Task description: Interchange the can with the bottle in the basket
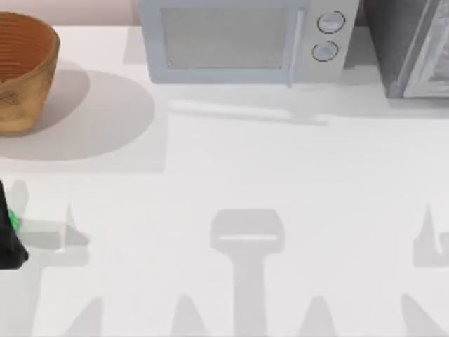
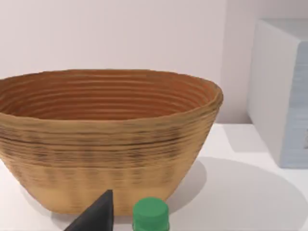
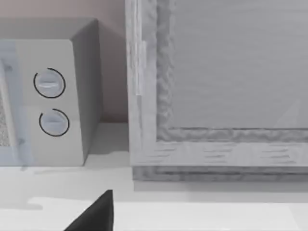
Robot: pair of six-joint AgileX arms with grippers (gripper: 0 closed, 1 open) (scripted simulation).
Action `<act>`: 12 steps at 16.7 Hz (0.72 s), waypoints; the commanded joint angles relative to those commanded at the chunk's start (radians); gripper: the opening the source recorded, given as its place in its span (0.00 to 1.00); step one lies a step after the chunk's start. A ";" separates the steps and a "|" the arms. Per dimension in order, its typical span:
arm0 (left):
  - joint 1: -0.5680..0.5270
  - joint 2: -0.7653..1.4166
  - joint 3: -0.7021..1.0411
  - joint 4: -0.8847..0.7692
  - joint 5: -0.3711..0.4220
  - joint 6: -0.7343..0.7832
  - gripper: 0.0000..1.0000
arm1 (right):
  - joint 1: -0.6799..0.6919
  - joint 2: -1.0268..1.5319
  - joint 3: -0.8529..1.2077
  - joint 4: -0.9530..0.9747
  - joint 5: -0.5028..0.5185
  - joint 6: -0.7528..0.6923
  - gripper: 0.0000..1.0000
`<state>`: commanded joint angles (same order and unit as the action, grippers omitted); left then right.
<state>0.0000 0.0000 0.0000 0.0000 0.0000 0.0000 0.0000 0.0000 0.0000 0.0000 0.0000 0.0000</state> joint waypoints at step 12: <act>0.003 0.469 0.397 -0.364 0.059 0.033 1.00 | 0.000 0.000 0.000 0.000 0.000 0.000 1.00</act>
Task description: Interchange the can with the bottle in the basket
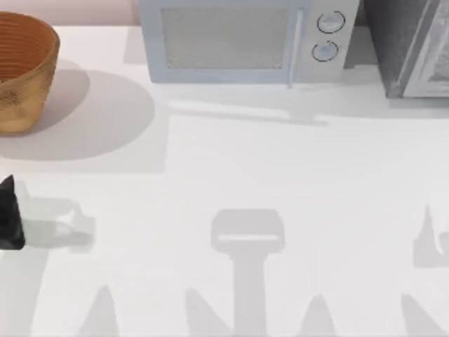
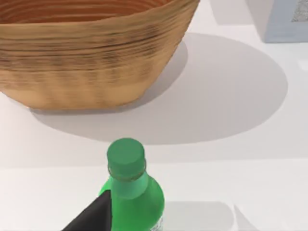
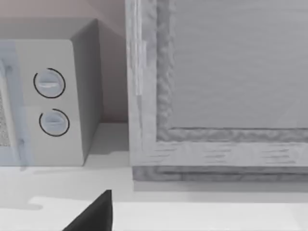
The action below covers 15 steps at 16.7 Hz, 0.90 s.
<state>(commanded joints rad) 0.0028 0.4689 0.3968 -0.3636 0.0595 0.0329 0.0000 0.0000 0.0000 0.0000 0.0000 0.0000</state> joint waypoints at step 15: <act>0.132 1.391 1.638 -0.667 0.174 0.179 1.00 | 0.000 0.000 0.000 0.000 0.000 0.000 1.00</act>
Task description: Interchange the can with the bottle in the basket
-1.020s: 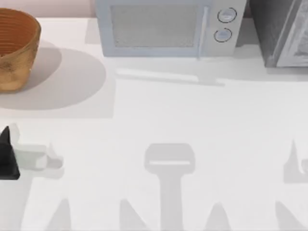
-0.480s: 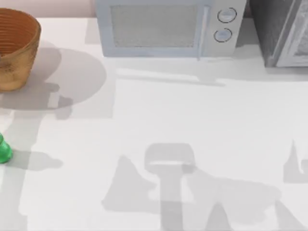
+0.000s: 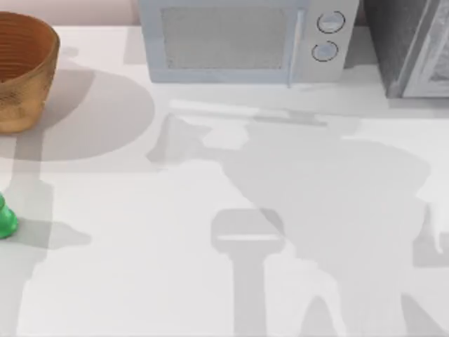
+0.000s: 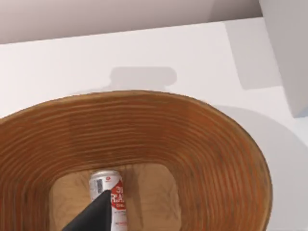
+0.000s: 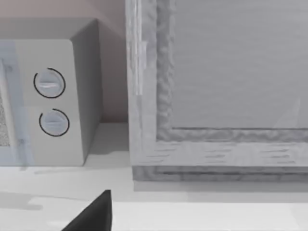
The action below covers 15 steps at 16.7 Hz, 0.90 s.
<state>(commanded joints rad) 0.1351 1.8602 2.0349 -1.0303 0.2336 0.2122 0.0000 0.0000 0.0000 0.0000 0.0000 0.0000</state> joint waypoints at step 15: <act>0.137 0.825 0.677 -0.451 0.066 0.050 1.00 | 0.000 0.000 0.000 0.000 0.000 0.000 1.00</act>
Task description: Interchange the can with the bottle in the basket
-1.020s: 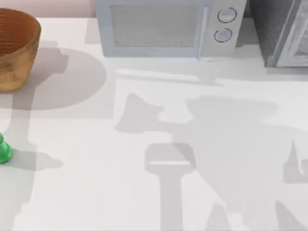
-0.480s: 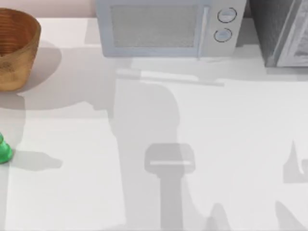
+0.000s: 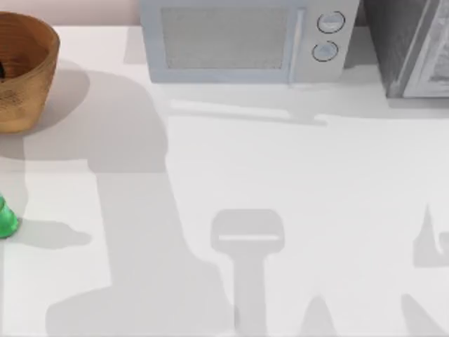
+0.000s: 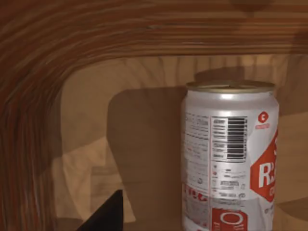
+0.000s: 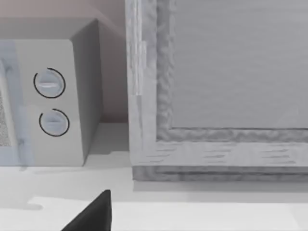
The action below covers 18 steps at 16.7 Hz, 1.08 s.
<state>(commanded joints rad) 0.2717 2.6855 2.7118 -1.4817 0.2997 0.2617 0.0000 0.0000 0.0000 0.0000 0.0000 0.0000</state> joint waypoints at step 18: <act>-0.032 -0.022 -0.271 0.259 -0.004 -0.033 1.00 | 0.000 0.000 0.000 0.000 0.000 0.000 1.00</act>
<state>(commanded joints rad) 0.2396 2.6639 2.4412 -1.2232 0.2955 0.2284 0.0000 0.0000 0.0000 0.0000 0.0000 0.0000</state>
